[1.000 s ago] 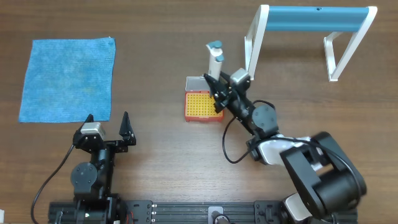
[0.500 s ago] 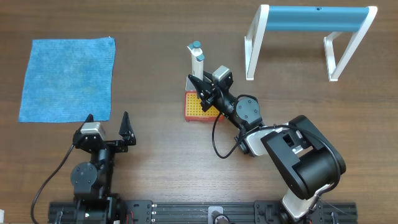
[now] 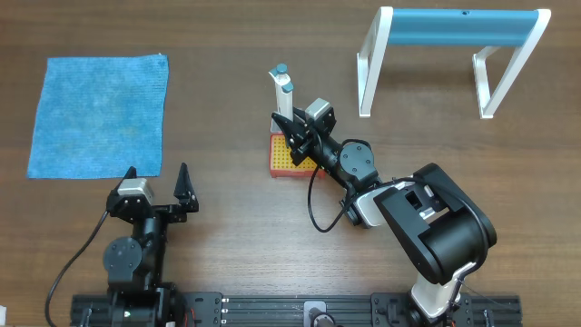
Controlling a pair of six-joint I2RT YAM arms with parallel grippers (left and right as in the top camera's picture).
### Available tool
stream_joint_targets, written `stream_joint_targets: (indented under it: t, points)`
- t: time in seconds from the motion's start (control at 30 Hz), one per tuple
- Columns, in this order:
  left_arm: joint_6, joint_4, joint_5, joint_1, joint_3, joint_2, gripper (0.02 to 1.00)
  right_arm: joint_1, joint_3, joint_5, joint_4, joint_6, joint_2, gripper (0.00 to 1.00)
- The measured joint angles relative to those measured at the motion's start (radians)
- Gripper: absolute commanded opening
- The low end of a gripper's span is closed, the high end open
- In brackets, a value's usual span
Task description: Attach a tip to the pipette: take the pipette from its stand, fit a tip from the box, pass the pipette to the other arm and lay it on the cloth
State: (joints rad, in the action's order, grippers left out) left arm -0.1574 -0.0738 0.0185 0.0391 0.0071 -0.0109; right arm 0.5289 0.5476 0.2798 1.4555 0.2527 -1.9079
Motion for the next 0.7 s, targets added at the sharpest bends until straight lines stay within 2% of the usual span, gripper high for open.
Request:
stream_joint_targets:
  t: [0.7]
  points:
    - [0.000,0.000,0.000,0.000,0.000,0.000,0.996,0.000,0.026,0.000,0.000,-0.024,-0.031,0.080]
